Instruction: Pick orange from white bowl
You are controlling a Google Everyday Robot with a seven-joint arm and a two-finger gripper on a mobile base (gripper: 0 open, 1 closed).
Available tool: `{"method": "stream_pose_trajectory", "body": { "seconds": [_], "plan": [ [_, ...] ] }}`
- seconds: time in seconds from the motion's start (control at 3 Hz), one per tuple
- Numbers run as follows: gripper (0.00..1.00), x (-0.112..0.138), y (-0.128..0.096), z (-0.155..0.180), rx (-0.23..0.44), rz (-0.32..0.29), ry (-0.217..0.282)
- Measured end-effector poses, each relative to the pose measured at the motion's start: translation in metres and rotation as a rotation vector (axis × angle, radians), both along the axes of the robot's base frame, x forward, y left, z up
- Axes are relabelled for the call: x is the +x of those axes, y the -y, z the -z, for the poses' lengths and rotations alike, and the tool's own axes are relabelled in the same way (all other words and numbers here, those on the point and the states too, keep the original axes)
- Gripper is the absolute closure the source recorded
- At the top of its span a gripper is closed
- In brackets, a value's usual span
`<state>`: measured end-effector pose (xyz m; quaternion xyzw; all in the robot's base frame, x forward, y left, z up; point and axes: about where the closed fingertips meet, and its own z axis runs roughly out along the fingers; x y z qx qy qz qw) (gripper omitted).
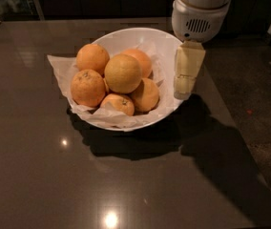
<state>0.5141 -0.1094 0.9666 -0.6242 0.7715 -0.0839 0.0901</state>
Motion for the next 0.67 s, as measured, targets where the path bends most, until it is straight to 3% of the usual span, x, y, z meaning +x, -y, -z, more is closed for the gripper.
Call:
{"method": "stream_pose_trajectory", "body": {
  "seconds": [0.67],
  "plan": [
    [0.00, 0.0015, -0.0121, 0.0019, 0.009, -0.049, 0.029]
  ]
}}
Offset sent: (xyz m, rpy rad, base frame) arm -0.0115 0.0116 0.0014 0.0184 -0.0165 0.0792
